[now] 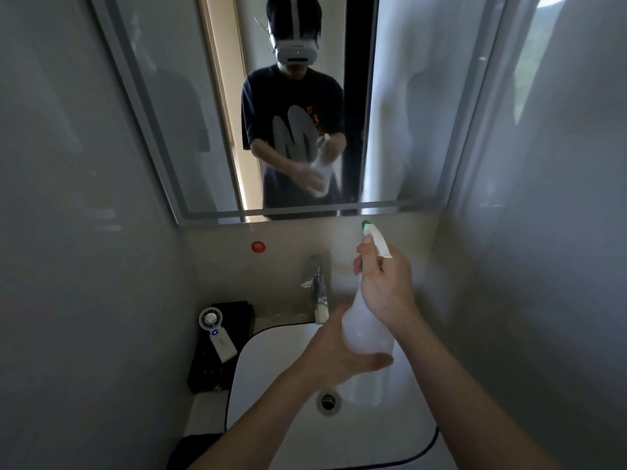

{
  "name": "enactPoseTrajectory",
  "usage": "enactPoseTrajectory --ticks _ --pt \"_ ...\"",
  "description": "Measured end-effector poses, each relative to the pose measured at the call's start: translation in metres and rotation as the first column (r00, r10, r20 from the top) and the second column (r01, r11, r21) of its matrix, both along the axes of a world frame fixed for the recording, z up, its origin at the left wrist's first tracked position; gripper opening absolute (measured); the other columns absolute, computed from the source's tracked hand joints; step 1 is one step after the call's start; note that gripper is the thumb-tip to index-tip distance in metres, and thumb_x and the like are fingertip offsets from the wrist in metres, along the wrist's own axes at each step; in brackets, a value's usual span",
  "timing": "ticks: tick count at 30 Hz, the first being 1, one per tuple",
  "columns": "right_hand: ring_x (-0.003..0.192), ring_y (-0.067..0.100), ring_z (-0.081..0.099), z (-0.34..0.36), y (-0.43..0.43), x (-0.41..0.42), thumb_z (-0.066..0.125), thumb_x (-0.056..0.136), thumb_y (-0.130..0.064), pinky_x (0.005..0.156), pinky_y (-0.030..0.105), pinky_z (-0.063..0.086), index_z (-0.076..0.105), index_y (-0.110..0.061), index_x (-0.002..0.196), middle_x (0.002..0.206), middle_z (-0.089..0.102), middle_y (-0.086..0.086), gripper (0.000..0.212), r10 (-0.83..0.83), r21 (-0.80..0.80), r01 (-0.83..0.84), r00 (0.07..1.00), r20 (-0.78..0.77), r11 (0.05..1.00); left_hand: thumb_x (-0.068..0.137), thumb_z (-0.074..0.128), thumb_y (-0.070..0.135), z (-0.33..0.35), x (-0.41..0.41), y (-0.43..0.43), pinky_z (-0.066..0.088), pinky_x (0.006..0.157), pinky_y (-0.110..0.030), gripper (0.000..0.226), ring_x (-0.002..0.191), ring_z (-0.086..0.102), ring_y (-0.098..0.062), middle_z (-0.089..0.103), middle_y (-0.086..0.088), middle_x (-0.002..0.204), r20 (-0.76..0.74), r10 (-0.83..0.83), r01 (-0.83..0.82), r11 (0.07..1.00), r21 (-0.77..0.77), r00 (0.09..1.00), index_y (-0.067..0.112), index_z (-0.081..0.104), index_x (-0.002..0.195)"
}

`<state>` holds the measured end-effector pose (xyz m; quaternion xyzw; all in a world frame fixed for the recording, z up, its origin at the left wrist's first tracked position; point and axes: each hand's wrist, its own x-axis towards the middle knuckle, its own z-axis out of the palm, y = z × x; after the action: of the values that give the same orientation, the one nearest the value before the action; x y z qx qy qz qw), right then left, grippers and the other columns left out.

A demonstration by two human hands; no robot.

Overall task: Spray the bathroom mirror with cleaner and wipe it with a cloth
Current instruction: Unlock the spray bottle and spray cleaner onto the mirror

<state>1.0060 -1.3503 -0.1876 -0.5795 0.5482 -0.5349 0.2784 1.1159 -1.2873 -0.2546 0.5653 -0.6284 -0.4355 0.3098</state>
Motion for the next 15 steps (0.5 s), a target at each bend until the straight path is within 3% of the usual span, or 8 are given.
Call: enactPoseTrajectory --ticks 2,4,5,8,12,15 --pt "0.066 0.022 0.060 0.006 0.003 -0.008 0.046 0.104 -0.035 0.062 0.028 0.046 0.064 0.002 0.088 0.079 0.066 0.021 0.044 0.004 -0.031 -0.003 1.000 0.028 0.999 0.075 0.091 0.034 0.008 -0.006 -0.002 0.046 0.082 -0.010 0.075 0.104 0.056 0.011 0.050 0.031 0.112 0.023 -0.043 0.043 0.999 -0.018 0.999 0.042 0.042 0.132" --pt "0.061 0.016 0.050 0.014 0.005 -0.017 0.049 0.103 -0.030 0.054 0.018 0.039 0.062 0.007 0.089 0.083 0.064 0.025 0.041 -0.013 -0.057 0.016 0.999 0.052 0.998 0.080 0.088 0.027 0.020 -0.013 -0.005 0.046 0.072 -0.004 0.056 0.086 0.053 0.027 0.051 0.031 0.103 0.079 -0.099 0.102 0.994 -0.038 0.992 0.047 0.046 0.112" --pt "0.059 0.012 0.046 0.020 0.005 -0.023 0.050 0.103 -0.029 0.053 0.016 0.037 0.062 0.008 0.089 0.082 0.063 0.026 0.042 -0.020 -0.074 0.025 0.997 0.069 0.997 0.080 0.088 0.026 0.025 -0.016 -0.007 0.049 0.075 -0.008 0.054 0.082 0.052 0.029 0.052 0.029 0.102 0.095 -0.118 0.123 0.991 -0.050 0.989 0.045 0.047 0.110" --pt "0.058 0.007 0.048 0.037 0.006 -0.039 0.046 0.098 -0.046 0.053 0.013 0.037 0.062 0.005 0.086 0.073 0.059 0.014 0.055 -0.021 -0.131 0.035 0.994 0.110 0.991 0.073 0.091 0.036 0.044 -0.028 -0.015 0.056 0.089 -0.026 0.070 0.098 0.057 0.013 0.058 0.022 0.112 0.096 -0.132 0.141 0.985 -0.095 0.987 0.031 0.048 0.128" --pt "0.070 0.022 0.061 0.048 -0.005 -0.056 0.035 0.086 -0.068 0.067 0.033 0.048 0.062 -0.003 0.077 0.077 0.066 0.014 0.071 -0.047 -0.148 0.065 0.991 0.123 0.987 0.069 0.093 0.042 0.055 -0.044 -0.024 0.057 0.086 -0.027 0.076 0.104 0.061 0.004 0.062 0.019 0.115 0.105 -0.139 0.152 0.980 -0.131 0.985 0.033 0.048 0.130" --pt "0.072 0.027 0.064 0.047 -0.009 -0.061 0.029 0.087 -0.071 0.069 0.041 0.051 0.060 -0.008 0.071 0.074 0.067 0.011 0.071 -0.075 -0.089 0.081 0.994 0.077 0.993 0.069 0.092 0.044 0.052 -0.052 -0.027 0.055 0.083 -0.021 0.079 0.104 0.060 0.002 0.061 0.018 0.119 0.125 -0.161 0.176 0.977 -0.116 0.979 0.032 0.046 0.133"
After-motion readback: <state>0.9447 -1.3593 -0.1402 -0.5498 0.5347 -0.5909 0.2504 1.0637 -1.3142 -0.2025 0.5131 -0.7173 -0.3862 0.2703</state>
